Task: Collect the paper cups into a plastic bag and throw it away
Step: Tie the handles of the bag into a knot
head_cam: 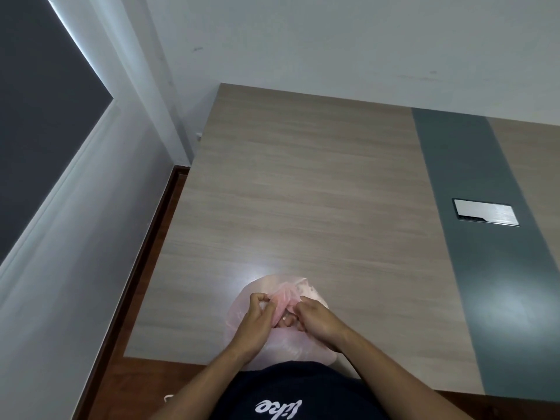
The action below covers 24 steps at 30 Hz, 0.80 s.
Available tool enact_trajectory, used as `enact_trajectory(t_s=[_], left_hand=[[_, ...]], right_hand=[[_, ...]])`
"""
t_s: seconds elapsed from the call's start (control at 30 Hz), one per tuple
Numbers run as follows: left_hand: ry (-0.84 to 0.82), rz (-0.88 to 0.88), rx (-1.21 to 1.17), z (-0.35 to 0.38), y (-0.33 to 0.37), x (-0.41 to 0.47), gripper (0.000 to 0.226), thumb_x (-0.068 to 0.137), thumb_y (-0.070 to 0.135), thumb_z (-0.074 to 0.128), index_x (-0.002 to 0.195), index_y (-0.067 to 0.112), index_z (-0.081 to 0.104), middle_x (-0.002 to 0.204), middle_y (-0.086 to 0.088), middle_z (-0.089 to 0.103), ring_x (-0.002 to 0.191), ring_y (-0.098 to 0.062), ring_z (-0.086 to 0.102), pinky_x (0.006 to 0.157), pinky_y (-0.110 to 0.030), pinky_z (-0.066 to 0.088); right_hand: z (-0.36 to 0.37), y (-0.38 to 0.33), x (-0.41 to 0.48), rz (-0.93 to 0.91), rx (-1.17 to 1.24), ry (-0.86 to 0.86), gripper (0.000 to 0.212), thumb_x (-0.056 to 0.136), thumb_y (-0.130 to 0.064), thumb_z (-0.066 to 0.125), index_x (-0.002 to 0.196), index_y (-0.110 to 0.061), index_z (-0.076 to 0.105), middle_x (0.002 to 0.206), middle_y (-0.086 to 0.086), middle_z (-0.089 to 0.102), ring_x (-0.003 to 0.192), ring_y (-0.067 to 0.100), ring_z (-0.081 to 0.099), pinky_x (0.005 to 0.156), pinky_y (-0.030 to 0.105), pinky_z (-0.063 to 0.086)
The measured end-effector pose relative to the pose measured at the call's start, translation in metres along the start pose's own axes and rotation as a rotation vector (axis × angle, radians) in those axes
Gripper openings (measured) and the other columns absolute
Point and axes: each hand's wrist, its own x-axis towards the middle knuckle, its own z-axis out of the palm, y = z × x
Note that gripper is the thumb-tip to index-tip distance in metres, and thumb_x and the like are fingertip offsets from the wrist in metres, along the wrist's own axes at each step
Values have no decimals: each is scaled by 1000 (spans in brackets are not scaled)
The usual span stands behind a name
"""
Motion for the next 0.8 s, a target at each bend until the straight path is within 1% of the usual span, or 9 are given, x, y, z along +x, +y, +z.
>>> enact_trajectory(t_s=[0.1,0.2,0.3,0.4,0.43,0.5,0.57,0.67,0.8], left_hand=[[24,32,-57,2,1,-3,39,115,56,34,118,25,56,109,-4,73,99,-21,69,100,-45,57],[14,57,-180,3,11,-3,58,116,62,29,125,20,68,116,-2,76,111,-21,72,107,-40,56],[-86,97,-211,-3,34,-6,44,107,74,54,128,37,66,105,0,85,106,-17,81,97,-30,63],[-172,163,-244,-13,53,-3,32,91,82,72,117,64,69,90,-16,80,87,-19,80,86,-28,64],[-203,188,-262,-17,58,-2,30,94,78,71,121,66,71,79,-15,74,79,-17,75,82,-28,62],[-215,210,-243,-21,65,1,43,102,67,64,138,46,75,72,-6,68,73,-13,69,79,-29,60],[-183,215,-217,-22,71,4,45,104,65,67,131,33,83,83,-4,80,83,-21,79,85,-35,65],[-131,277,-210,-19,76,3,29,101,58,76,124,41,86,108,-2,89,106,-21,85,90,-30,68],[-105,315,-216,-15,78,0,33,111,61,61,131,46,82,99,-3,89,104,-13,85,90,-22,64]], right_hand=[[-1,-3,-2,-52,-12,-7,40,113,-18,36,110,-17,76,91,-3,77,79,5,67,76,22,51],[-1,-6,-2,-125,-66,55,37,117,-22,38,99,-13,69,88,-1,69,81,10,60,85,33,50],[0,-17,-5,-249,-128,36,44,116,-13,36,101,-8,76,89,4,77,93,16,73,101,37,57],[-6,-33,-10,-301,-225,-2,45,109,-20,38,94,-11,79,100,3,84,105,19,77,108,44,55],[-10,-38,-11,-316,-232,-25,46,108,-24,38,92,-15,80,103,0,85,107,16,76,111,43,55],[-17,-46,-14,-344,-216,-78,45,106,-31,39,91,-27,81,110,-9,84,114,8,75,115,37,51],[-24,-53,-16,-337,-177,-98,41,101,-39,42,96,-33,83,113,-16,82,112,-1,71,109,31,51],[-27,-55,-17,-314,-133,-67,42,108,-58,47,99,-38,83,100,-17,80,89,-3,70,87,24,50],[-24,-51,-13,-397,-147,92,71,113,-74,29,82,-34,80,77,-10,80,72,4,73,82,30,58]])
